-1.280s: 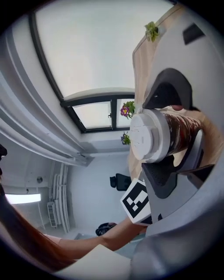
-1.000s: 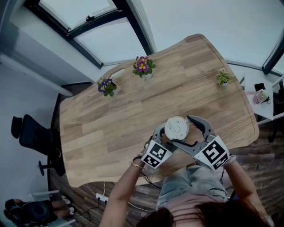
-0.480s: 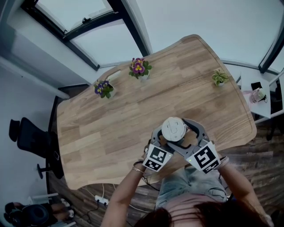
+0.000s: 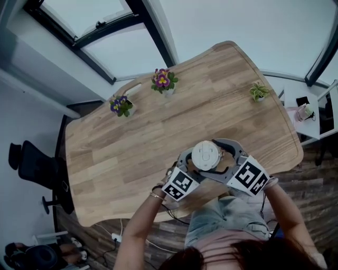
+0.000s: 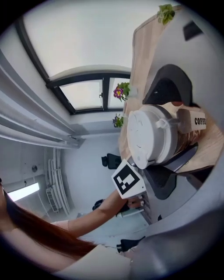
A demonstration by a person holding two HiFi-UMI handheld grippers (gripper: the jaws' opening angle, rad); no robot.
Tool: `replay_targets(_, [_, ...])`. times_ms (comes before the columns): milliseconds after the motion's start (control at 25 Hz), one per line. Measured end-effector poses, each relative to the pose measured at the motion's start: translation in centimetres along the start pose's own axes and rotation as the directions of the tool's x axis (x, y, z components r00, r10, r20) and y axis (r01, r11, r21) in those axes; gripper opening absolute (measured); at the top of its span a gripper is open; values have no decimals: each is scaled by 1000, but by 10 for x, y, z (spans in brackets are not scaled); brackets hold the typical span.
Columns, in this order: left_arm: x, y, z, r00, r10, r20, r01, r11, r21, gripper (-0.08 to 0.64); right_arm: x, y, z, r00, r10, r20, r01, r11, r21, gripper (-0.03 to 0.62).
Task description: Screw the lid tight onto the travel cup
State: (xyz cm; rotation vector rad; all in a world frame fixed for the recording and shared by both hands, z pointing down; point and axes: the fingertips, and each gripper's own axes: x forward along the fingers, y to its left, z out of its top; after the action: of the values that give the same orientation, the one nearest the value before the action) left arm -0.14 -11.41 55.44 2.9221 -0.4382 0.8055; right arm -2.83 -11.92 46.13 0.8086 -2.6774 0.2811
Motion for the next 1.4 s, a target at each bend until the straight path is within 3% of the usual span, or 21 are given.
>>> replay_targets(160, [-1, -2, 0, 999, -31, -10, 31, 999, 26, 353, 2, 2, 2, 1000, 23, -2, -23, 1000, -16, 383])
replay_targets(280, [-1, 1, 1, 999, 36, 2, -36, 999, 0, 354, 1, 0, 4, 996, -81, 45, 81, 997, 13, 382])
replay_targets(440, [0, 4, 1, 988, 157, 13, -156, 986, -67, 353, 0, -3, 4, 960, -268, 87, 261, 962, 79, 382])
replay_targets(520, [0, 4, 1, 982, 186, 14, -184, 979, -86, 353, 0, -3, 3, 952, -293, 91, 285, 954, 92, 383])
replay_targets(640, [-1, 3, 0, 989, 145, 19, -144, 987, -72, 353, -1, 0, 2, 973, -223, 66, 217, 972, 87, 382])
replay_targets(880, [-3, -6, -3, 999, -43, -17, 44, 998, 45, 353, -9, 5, 2, 999, -39, 6, 38, 999, 32, 382])
replay_targets(1040, [-2, -6, -2, 998, -50, -33, 52, 997, 52, 354, -7, 4, 1, 1000, 17, -21, -17, 1000, 26, 382])
replay_targets(1200, [-1, -2, -1, 999, 33, -12, -33, 999, 5, 354, -9, 1, 3, 994, -106, 35, 104, 993, 58, 382])
replay_targets(1400, [1, 2, -2, 990, 140, -15, -141, 989, -47, 354, -10, -2, 2, 958, -279, 69, 270, 956, 118, 382])
